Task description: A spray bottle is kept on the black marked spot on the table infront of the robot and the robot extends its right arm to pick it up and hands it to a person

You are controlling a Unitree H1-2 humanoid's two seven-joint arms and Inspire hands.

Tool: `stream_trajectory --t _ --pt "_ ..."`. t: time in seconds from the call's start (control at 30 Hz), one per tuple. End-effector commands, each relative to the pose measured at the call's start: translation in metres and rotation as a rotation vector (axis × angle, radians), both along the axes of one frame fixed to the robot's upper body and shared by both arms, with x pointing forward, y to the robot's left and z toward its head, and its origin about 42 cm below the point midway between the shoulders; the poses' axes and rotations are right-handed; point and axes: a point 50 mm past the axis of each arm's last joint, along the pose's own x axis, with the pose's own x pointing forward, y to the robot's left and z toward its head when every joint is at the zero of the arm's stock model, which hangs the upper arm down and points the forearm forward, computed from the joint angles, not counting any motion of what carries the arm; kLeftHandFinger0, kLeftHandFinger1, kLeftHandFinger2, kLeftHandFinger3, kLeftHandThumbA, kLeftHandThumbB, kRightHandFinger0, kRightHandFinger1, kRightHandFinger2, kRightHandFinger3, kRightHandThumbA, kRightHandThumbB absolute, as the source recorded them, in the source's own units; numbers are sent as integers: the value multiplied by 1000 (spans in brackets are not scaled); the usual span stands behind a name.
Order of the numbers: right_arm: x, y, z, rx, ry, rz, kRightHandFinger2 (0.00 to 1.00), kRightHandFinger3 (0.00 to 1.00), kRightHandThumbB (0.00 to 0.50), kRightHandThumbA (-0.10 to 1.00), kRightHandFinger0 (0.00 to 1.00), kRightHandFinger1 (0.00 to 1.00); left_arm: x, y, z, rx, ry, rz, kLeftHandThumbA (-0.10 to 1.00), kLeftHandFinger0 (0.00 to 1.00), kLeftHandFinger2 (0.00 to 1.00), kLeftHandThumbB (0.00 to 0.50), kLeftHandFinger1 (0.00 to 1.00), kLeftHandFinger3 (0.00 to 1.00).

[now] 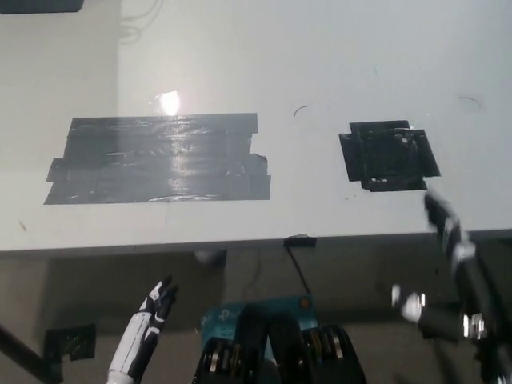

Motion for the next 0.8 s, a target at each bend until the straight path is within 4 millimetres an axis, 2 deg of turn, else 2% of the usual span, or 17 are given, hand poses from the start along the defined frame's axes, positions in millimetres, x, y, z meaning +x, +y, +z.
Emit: stream_trajectory --t 0.0,0.13,0.17,0.3,0.5,0.57,0.77 --pt "1 2 -25 -5 20 58 1000 1000 433 908 1000 1000 2 -3 8 -3 -50 -22 1000 1000 941 500 947 1000" --pt "7 4 -58 14 139 54 1000 1000 408 916 1000 1000 2 -4 7 8 -56 -27 1000 1000 942 496 965 1000" --pt "7 3 -61 16 148 53 1000 1000 399 915 1000 1000 4 -4 7 8 -56 -30 1000 1000 946 499 972 1000" --pt "10 6 -76 -6 193 59 1000 1000 416 944 1000 1000 4 -3 9 -5 -59 -23 1000 1000 950 496 970 1000" --pt "8 6 -82 -1 206 65 1000 1000 416 948 1000 1000 3 -1 8 2 -67 -28 1000 1000 933 488 956 1000" --pt "8 6 -83 1 213 68 1000 1000 416 948 1000 1000 2 0 9 -1 -61 -21 1000 1000 929 500 949 1000" --pt "11 8 -79 -6 207 80 1000 1000 409 933 1000 1000 1 2 9 -4 -66 -14 1000 1000 941 491 987 1000"
